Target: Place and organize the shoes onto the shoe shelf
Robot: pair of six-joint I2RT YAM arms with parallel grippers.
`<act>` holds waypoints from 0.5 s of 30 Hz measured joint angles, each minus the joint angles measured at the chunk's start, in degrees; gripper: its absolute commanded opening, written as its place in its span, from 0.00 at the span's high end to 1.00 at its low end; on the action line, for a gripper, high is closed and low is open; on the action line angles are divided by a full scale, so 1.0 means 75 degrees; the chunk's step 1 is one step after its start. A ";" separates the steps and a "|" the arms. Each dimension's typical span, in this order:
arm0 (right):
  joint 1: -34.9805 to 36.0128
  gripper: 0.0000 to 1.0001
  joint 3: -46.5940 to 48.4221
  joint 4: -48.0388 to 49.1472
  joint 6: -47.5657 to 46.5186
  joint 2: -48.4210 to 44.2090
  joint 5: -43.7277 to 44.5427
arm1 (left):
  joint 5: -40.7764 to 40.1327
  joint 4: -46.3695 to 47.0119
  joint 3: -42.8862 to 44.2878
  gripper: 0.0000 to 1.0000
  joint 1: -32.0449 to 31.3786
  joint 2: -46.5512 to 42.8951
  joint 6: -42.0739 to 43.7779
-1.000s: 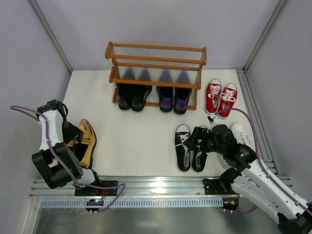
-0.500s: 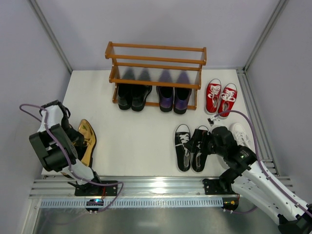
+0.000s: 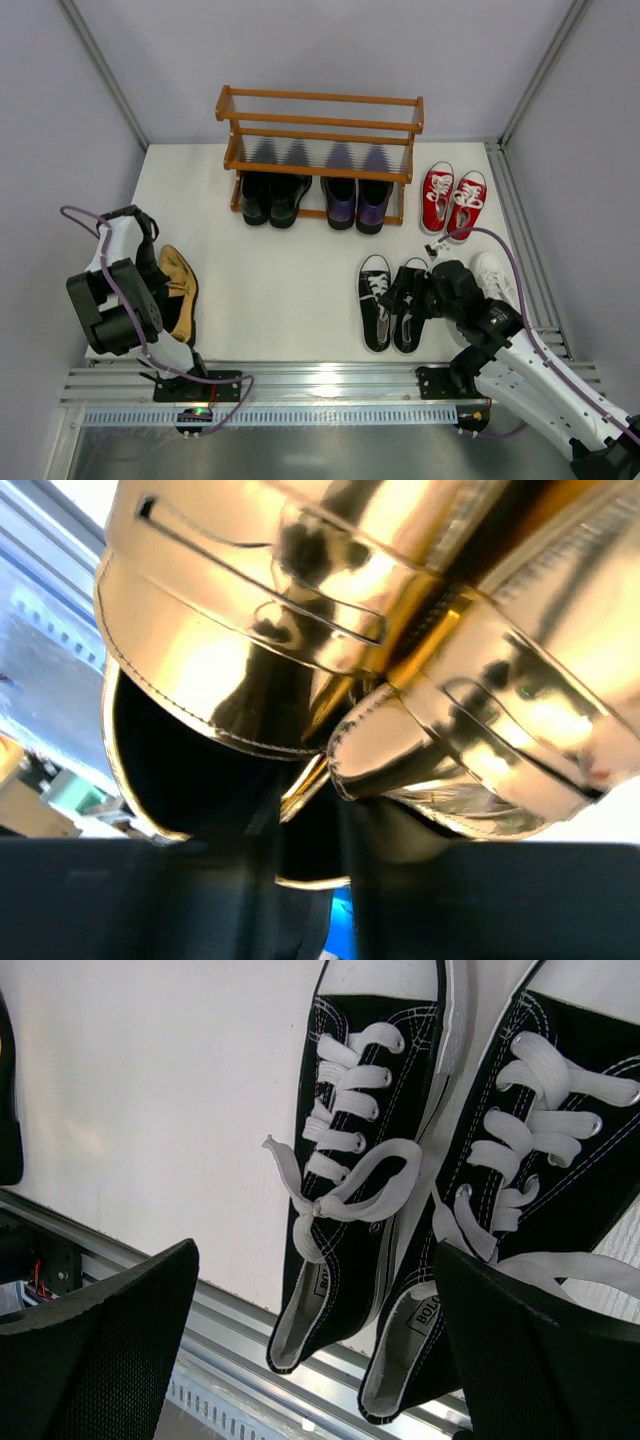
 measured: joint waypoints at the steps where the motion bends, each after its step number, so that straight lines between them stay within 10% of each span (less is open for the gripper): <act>1: 0.0000 0.00 0.0000 0.0003 0.0000 0.0029 0.0015 | 0.0012 0.0026 -0.0038 0.84 -0.0108 -0.0102 0.0000; 3: 0.0000 0.00 0.0000 0.0000 0.0000 0.0082 0.0041 | 0.0119 0.0035 -0.0105 1.00 -0.0297 -0.0347 -0.0015; 15: 0.0000 0.00 0.0274 -0.0128 0.0006 0.0592 0.0641 | 0.1760 0.0717 0.0347 1.00 -0.2547 -0.1154 -0.0941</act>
